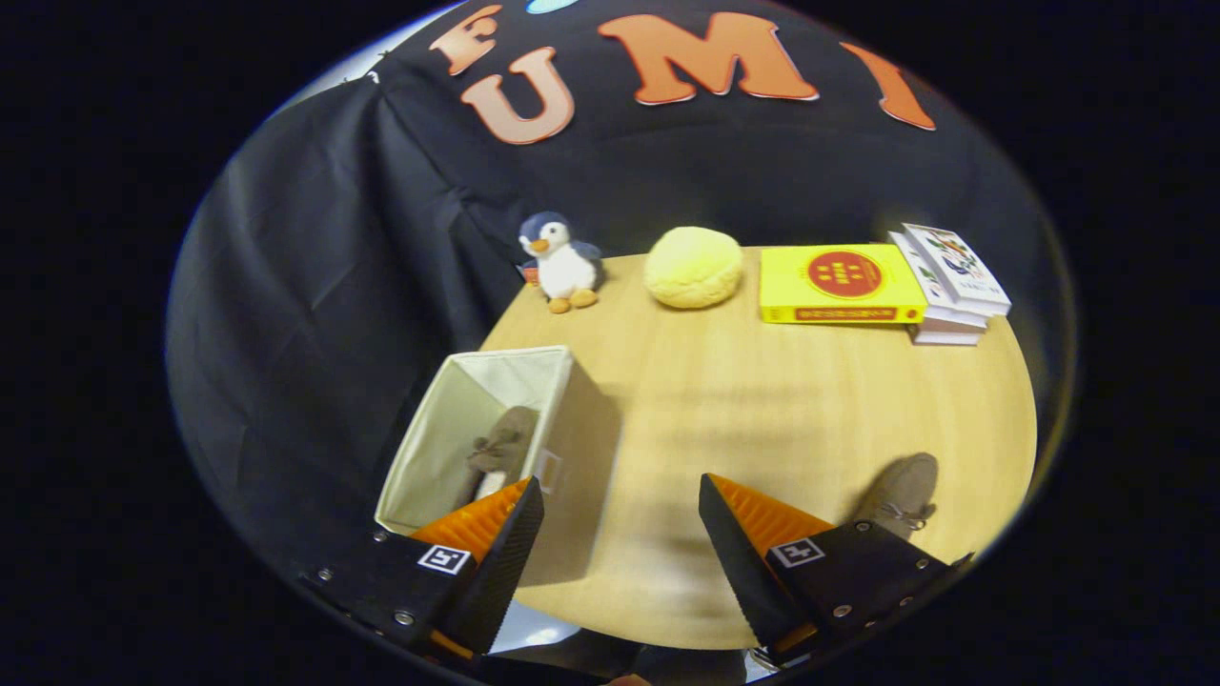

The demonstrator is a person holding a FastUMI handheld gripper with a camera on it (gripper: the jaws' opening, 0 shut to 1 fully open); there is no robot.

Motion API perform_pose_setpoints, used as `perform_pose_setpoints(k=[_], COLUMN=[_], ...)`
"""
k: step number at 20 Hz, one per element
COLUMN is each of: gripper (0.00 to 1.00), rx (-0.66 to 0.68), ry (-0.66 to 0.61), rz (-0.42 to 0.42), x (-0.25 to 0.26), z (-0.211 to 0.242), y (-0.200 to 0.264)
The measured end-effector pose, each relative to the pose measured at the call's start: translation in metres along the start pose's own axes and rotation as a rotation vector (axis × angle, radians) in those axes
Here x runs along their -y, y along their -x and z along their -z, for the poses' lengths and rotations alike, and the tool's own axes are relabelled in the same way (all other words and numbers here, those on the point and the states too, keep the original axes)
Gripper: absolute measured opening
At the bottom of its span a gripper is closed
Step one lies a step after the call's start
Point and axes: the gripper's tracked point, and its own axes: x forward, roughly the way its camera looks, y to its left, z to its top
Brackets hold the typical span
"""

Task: Open the storage box then place both shoes into the box .Put the left shoe in first, then the right shoe, with the right side of both shoes facing outward in a uniform manner.

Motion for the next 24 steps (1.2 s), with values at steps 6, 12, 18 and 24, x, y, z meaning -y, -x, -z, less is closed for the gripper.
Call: perform_pose_setpoints(k=[6, 12, 18, 24], gripper=[0.99, 0.98, 0.86, 0.60], rx=[0.011, -0.084, -0.098, -0.039], ry=[-0.042, -0.052, -0.094, -0.182], rz=[0.190, 0.296, 0.339, 0.406], x=[0.107, 0.178, 0.215, 0.246], z=[0.027, 0.088, 0.115, 0.118], y=[0.017, 0.018, -0.005, -0.033])
